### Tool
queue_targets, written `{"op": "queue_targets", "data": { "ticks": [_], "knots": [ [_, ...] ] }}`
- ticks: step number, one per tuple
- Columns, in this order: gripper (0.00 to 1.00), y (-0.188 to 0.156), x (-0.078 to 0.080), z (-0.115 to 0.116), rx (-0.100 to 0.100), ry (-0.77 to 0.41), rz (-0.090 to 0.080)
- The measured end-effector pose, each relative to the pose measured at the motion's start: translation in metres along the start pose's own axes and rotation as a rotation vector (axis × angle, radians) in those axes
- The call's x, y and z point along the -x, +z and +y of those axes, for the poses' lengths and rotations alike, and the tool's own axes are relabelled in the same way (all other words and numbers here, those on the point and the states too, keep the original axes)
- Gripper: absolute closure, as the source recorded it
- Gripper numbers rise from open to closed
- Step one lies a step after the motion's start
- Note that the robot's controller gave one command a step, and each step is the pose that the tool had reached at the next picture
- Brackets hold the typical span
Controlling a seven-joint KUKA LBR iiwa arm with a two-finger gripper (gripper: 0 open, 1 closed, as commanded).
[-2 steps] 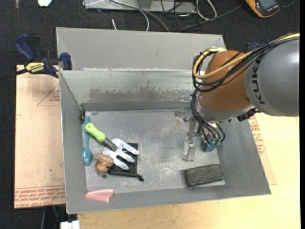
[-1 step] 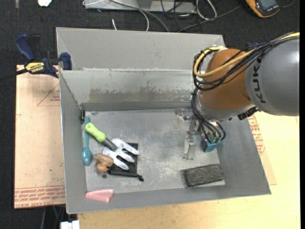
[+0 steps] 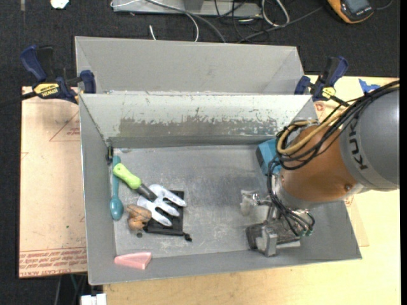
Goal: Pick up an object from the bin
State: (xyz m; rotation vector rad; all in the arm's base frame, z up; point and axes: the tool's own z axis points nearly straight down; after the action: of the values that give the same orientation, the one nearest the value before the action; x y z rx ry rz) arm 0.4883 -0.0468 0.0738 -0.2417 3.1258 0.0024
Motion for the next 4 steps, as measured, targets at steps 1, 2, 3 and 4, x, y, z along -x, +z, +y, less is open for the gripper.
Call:
{"op": "queue_targets", "data": {
  "ticks": [1, 2, 3, 4],
  "knots": [
    [0.00, -0.016, 0.016, 0.007, 0.001, -0.008, 0.002],
    [0.00, -0.026, -0.005, -0.021, -0.002, -0.003, -0.006],
    [0.00, 0.001, -0.004, -0.027, -0.002, -0.040, -0.018],
    [1.00, 0.002, -0.004, -0.032, 0.001, 0.025, -0.008]
  ]
}}
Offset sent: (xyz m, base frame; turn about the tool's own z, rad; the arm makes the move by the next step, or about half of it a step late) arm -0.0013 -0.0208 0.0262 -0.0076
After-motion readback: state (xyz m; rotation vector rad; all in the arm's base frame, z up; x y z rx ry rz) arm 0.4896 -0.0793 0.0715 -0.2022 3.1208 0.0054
